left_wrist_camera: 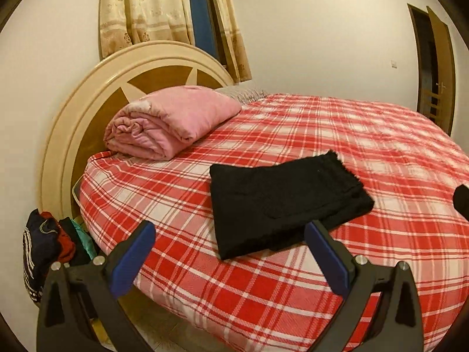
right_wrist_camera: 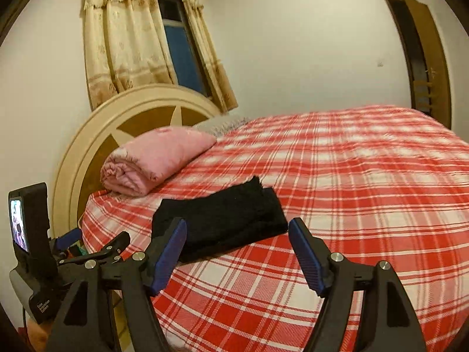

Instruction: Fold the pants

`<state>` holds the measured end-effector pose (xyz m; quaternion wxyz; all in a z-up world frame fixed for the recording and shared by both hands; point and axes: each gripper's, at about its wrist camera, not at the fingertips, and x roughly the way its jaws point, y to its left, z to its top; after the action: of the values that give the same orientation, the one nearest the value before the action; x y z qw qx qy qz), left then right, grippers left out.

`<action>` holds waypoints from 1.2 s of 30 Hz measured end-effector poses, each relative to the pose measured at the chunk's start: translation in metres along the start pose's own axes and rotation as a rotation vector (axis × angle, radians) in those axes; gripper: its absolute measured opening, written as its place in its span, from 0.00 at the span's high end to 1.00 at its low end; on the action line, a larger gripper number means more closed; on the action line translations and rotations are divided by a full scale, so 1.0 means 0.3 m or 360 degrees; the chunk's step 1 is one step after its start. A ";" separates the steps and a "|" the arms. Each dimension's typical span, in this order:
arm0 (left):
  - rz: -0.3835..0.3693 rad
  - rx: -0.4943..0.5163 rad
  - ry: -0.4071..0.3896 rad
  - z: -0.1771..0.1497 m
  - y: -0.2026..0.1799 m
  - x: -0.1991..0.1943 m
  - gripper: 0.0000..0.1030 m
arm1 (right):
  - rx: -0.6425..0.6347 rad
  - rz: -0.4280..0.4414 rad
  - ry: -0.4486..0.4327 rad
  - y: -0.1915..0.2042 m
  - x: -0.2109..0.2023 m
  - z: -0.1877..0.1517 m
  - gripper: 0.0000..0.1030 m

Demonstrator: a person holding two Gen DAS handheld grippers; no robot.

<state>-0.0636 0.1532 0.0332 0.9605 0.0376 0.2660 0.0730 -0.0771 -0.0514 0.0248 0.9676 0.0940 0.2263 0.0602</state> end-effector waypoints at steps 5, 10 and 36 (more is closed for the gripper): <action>-0.0111 -0.0044 -0.0079 0.019 -0.004 -0.086 0.00 | -0.0004 -0.0043 -0.0142 0.009 -0.124 0.028 0.29; -0.0073 0.0000 -0.0152 0.030 -0.032 -0.144 0.00 | -0.0064 -0.0087 -0.0267 0.033 -0.213 0.046 0.21; 0.0043 0.0026 -0.0170 0.034 -0.052 -0.169 0.00 | -0.0061 -0.0113 -0.0315 0.012 -0.246 0.031 0.20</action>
<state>-0.0995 0.1293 0.0657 0.9719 0.0528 0.2144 0.0817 -0.1388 -0.0610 0.0653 0.9884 0.0728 0.1318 0.0207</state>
